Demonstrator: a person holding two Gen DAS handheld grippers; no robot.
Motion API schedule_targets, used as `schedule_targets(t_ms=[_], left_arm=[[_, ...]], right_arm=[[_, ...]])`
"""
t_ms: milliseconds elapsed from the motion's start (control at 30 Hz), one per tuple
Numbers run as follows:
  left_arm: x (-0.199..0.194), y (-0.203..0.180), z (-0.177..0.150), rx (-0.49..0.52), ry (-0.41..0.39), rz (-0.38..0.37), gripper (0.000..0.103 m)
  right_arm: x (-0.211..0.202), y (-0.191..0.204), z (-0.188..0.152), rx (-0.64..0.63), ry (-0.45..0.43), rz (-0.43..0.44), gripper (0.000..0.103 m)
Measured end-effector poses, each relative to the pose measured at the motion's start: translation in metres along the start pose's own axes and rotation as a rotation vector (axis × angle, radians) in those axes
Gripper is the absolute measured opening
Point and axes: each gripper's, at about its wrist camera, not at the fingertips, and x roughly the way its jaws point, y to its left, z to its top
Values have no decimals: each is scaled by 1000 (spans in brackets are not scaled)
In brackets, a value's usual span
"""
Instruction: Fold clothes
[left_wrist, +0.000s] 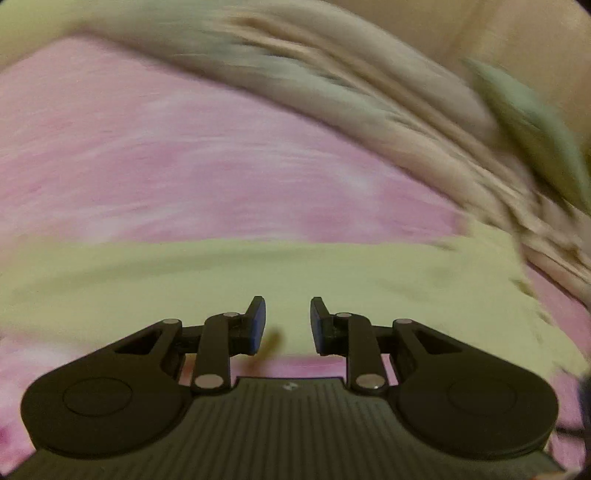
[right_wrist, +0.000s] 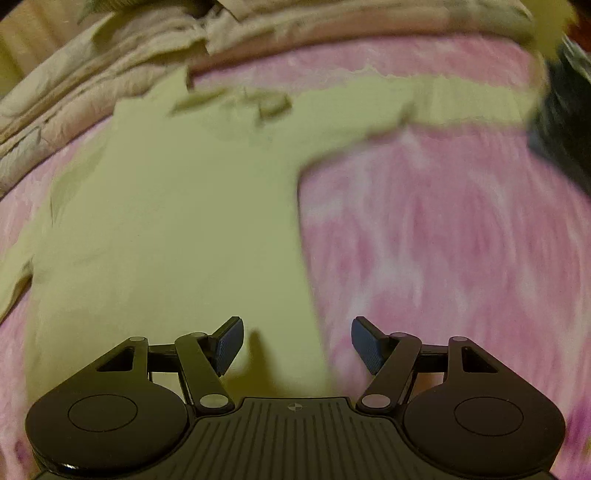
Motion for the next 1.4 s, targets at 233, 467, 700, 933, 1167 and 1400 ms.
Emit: schedule_targets(t_ms=[233,467,700,933,1167,1400], left_arm=[[105,-112,49,230,62,-187,33],[161,-128,58,351,107,-142,9],[170,-124,58,363,15,9,11],[173,-101,63,282,12,173,13],[104,-113,49,43,-50,-33,14],[55,-154,-27,130,66,-73,14]], right_arm=[[38,25,88,-204,-110,25,68],[65,16,110,-164,-108,51,68],[84,-13,95,-92,-69,18,68],[61,-63,104,115,-95,18,68],[41,-147,77,475,-141,21,68],[15,-98,64,251,-106,94,68]])
